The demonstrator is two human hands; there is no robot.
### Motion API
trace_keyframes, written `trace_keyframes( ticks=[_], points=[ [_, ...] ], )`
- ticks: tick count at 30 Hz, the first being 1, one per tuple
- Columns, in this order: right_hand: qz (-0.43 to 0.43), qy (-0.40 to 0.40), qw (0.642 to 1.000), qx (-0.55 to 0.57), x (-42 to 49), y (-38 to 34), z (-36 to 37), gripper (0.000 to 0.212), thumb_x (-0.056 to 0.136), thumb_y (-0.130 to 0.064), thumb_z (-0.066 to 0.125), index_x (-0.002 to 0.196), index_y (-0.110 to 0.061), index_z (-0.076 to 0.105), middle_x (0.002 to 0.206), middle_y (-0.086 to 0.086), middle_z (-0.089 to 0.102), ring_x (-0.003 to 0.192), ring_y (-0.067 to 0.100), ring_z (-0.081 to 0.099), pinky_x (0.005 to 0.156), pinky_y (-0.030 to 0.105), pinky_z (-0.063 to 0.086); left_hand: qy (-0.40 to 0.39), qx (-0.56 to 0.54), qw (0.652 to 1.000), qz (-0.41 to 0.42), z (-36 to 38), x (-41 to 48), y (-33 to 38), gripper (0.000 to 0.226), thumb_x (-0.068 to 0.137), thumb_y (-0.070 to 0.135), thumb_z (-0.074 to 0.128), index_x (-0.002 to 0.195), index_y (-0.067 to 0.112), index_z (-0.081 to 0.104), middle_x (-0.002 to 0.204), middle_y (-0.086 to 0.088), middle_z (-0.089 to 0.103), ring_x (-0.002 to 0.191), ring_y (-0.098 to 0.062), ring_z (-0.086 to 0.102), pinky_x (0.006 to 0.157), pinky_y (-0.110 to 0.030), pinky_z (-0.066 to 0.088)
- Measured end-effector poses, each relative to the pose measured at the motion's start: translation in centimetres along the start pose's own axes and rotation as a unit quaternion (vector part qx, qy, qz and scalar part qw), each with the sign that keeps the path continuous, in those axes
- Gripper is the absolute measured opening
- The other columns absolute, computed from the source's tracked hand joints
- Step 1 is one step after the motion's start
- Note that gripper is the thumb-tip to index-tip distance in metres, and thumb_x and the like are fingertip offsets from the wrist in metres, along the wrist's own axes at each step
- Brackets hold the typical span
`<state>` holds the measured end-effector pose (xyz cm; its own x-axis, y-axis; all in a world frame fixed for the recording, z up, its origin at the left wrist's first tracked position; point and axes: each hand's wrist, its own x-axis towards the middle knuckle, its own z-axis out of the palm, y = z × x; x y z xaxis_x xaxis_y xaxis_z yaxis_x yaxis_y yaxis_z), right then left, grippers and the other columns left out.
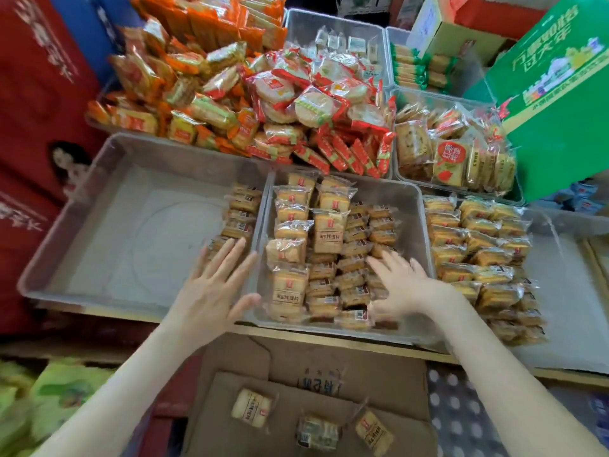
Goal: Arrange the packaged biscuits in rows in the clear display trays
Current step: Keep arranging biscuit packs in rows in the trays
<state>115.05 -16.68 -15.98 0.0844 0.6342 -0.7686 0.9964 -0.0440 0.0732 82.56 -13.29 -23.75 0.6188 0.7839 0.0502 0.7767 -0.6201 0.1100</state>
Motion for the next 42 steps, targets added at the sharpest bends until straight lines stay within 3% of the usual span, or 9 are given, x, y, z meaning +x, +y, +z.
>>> trace_keyframes(
  ticks=[6, 10, 14, 18, 24, 28, 31, 36, 42],
  points=[
    [-0.268, 0.266, 0.924, 0.054, -0.8, -12.4, -6.1, 0.075, 0.094, -0.009, 0.058, 0.154, -0.018, 0.015, 0.151, 0.007, 0.032, 0.135, 0.024, 0.028, 0.113, 0.038, 0.028, 0.003, 0.037, 0.987, -0.155, -0.9, -6.1, -9.4, 0.083, 0.1, 0.062, 0.013, 0.135, -0.001, 0.054, 0.144, -0.026, 0.046, 0.134, -0.04, 0.043, 0.114, -0.058, 0.016],
    [-0.411, 0.222, 0.861, -0.203, 4.6, -21.9, -4.8, 0.08, 0.089, -0.001, 0.056, 0.154, -0.022, 0.013, 0.153, 0.004, 0.029, 0.133, 0.026, 0.031, 0.108, 0.037, 0.03, 0.051, 0.048, 0.989, -0.132, -0.9, -7.2, -10.5, 0.078, 0.1, 0.06, 0.022, 0.129, -0.002, 0.06, 0.14, -0.023, 0.052, 0.131, -0.035, 0.049, 0.116, -0.055, 0.02],
    [-0.353, 0.126, 0.823, -0.427, 9.0, -26.8, -2.5, 0.067, 0.095, -0.026, 0.054, 0.151, -0.025, 0.017, 0.152, 0.001, 0.032, 0.138, 0.025, 0.029, 0.114, 0.044, 0.02, 0.104, 0.036, 0.986, -0.124, -0.4, -6.9, -10.7, 0.077, 0.1, 0.06, 0.024, 0.131, -0.001, 0.058, 0.139, -0.018, 0.055, 0.133, -0.032, 0.046, 0.118, -0.05, 0.019],
    [-0.356, 0.129, 0.804, -0.459, 10.0, -28.4, -2.3, 0.046, 0.098, -0.022, 0.049, 0.142, -0.019, 0.037, 0.143, 0.003, 0.045, 0.136, 0.025, 0.032, 0.116, 0.048, 0.014, 0.135, 0.014, 0.985, -0.104, 0.1, -6.9, -11.3, 0.078, 0.099, 0.062, 0.023, 0.132, 0.002, 0.059, 0.139, -0.014, 0.056, 0.133, -0.03, 0.048, 0.117, -0.05, 0.024],
    [-0.416, 0.156, 0.867, -0.223, 9.4, -26.8, -4.4, 0.055, 0.085, -0.009, 0.057, 0.137, -0.017, 0.04, 0.137, 0.001, 0.048, 0.132, 0.023, 0.037, 0.113, 0.041, 0.016, 0.131, -0.012, 0.986, -0.106, 0.1, -7.1, -11.3, 0.079, 0.099, 0.064, 0.02, 0.135, 0.004, 0.056, 0.143, -0.011, 0.053, 0.135, -0.027, 0.047, 0.12, -0.043, 0.016],
    [-0.411, 0.109, 0.892, 0.155, 6.4, -24.2, -5.6, 0.063, 0.083, -0.007, 0.068, 0.136, -0.021, 0.039, 0.13, 0.001, 0.05, 0.122, 0.015, 0.049, 0.107, 0.036, 0.039, 0.084, -0.103, 0.978, -0.158, -1.1, -7.1, -10.8, 0.078, 0.1, 0.061, 0.011, 0.135, 0.008, 0.058, 0.138, -0.007, 0.058, 0.134, -0.022, 0.049, 0.119, -0.034, 0.011],
    [-0.403, 0.104, 0.832, 0.367, 2.6, -22.6, -6.3, 0.06, 0.083, 0.0, 0.07, 0.131, -0.021, 0.041, 0.122, 0.003, 0.054, 0.111, 0.015, 0.058, 0.097, 0.033, 0.049, 0.088, -0.315, 0.911, -0.251, -3.8, -6.0, -9.3, 0.065, 0.102, 0.056, 0.019, 0.129, 0.016, 0.062, 0.13, 0.001, 0.063, 0.128, -0.014, 0.052, 0.111, -0.025, 0.021],
    [-0.422, 0.071, 0.728, 0.536, -2.6, -21.0, -5.8, 0.06, 0.084, 0.001, 0.067, 0.136, -0.014, 0.041, 0.131, 0.012, 0.053, 0.121, 0.031, 0.053, 0.095, 0.039, 0.05, 0.073, -0.702, 0.638, -0.308, -8.3, -4.3, -5.2, 0.023, 0.101, 0.025, 0.052, 0.116, 0.014, 0.065, 0.106, -0.007, 0.073, 0.1, -0.025, 0.069, 0.09, -0.041, 0.056],
    [-0.388, 0.06, 0.704, 0.592, -6.8, -17.9, -4.4, 0.077, 0.086, -0.027, 0.071, 0.148, -0.027, 0.025, 0.143, -0.004, 0.047, 0.13, 0.013, 0.049, 0.104, 0.031, 0.044, 0.121, -0.719, 0.592, -0.342, -11.8, -4.6, -1.6, 0.027, 0.093, 0.023, 0.066, 0.112, 0.004, 0.067, 0.095, -0.01, 0.075, 0.087, -0.019, 0.072, 0.076, -0.032, 0.06]
  ],
)
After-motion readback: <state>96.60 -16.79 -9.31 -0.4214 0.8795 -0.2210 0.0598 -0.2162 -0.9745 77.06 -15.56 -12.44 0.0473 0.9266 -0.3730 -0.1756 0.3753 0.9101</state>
